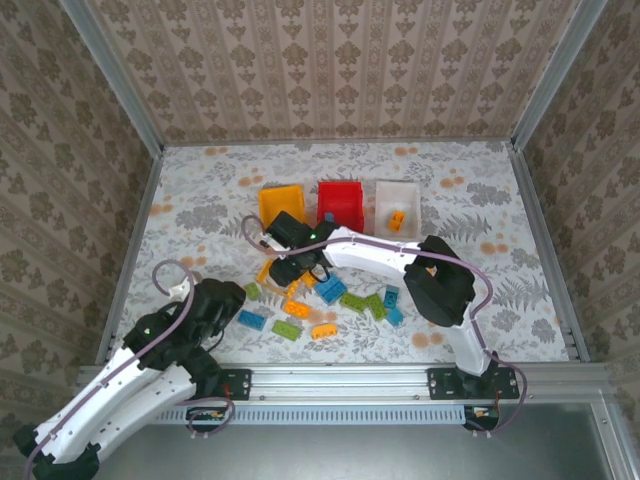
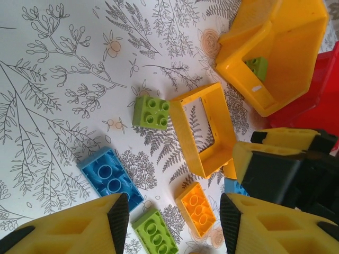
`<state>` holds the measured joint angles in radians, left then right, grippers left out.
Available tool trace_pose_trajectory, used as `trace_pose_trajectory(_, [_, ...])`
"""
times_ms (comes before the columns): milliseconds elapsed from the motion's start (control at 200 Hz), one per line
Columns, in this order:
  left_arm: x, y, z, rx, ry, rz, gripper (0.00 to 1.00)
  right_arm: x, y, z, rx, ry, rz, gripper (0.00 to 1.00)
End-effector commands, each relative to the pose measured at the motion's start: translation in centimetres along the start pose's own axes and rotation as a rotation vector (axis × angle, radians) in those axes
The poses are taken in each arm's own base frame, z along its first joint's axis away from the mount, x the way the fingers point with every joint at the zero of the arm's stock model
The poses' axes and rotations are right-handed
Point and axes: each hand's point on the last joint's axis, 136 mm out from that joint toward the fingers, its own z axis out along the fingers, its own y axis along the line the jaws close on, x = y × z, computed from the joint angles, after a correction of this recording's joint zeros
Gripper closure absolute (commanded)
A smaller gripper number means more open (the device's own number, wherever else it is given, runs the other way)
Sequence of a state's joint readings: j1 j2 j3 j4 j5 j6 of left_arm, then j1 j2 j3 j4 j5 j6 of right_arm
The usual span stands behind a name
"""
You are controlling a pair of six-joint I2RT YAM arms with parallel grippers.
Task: Sort the legos into containers by color
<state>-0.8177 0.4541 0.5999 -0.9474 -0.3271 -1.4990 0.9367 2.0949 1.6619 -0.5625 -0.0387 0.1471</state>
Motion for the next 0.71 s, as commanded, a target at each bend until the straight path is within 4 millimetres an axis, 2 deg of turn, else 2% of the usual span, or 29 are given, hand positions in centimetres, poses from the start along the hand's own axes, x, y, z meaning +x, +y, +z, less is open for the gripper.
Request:
trace_pose_trajectory(0, [-0.5, 0.0, -0.4, -0.003, -0.024, 0.029, 0.47, 0.7, -1.4, 1.0, 0.085, 0.066, -0.051, 0.54])
trace_pose_trajectory(330, [-0.2, -0.8, -0.2, 0.028, -0.007, 0.048, 0.47, -0.2, -1.9, 3.1, 0.11, 0.083, -0.063, 0.6])
trace_pose_trajectory(460, [-0.1, -1.0, -0.1, 0.037, -0.004, 0.051, 0.48, 0.1, -2.0, 4.2, 0.111, 0.099, -0.064, 0.67])
trace_pose_trajectory(580, [0.1, -1.2, 0.2, 0.048, 0.002, 0.057, 0.48, -0.1, -2.1, 4.3, 0.118, 0.094, -0.068, 0.69])
trace_pose_trajectory(700, [0.2, -1.4, 0.2, 0.055, 0.007, 0.059, 0.48, -0.5, -2.1, 4.3, 0.121, 0.083, -0.067, 0.77])
